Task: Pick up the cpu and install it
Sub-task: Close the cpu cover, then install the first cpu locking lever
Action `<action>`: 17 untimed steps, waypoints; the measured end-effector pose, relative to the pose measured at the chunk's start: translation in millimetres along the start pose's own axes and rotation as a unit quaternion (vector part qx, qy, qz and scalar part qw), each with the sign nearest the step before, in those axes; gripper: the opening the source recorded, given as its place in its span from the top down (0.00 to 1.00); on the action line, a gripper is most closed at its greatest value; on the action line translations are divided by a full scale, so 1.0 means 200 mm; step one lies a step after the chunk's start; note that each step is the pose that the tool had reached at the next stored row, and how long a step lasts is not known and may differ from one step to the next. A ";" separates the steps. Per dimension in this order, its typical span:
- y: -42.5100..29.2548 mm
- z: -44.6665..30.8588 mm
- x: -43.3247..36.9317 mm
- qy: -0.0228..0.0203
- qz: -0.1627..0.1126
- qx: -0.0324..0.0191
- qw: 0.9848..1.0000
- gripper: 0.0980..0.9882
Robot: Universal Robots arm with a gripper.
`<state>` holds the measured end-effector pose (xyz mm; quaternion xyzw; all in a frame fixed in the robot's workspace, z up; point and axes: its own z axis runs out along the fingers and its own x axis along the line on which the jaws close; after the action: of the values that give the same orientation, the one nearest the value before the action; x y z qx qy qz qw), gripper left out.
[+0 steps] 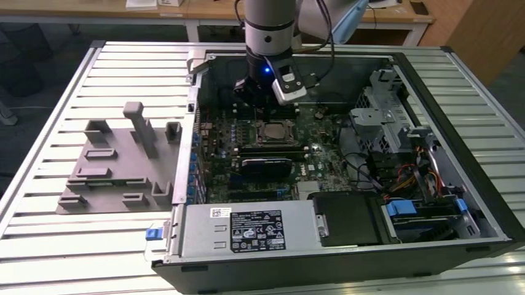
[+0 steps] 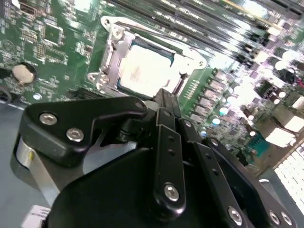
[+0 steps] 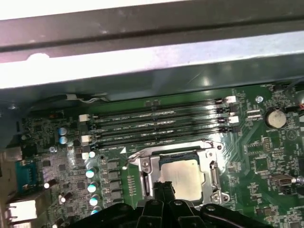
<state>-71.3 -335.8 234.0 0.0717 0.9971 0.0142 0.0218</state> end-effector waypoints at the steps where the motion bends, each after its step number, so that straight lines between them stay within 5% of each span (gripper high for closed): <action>1: 0.002 0.001 -0.014 0.000 0.000 0.000 1.000 0.99; 7: 0.013 0.004 -0.089 0.000 0.000 0.000 1.000 0.99; 17: 0.014 -0.015 -0.094 0.000 0.000 0.000 1.000 0.99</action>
<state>-52.4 -335.8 237.9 0.0717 0.9971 0.0143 0.0218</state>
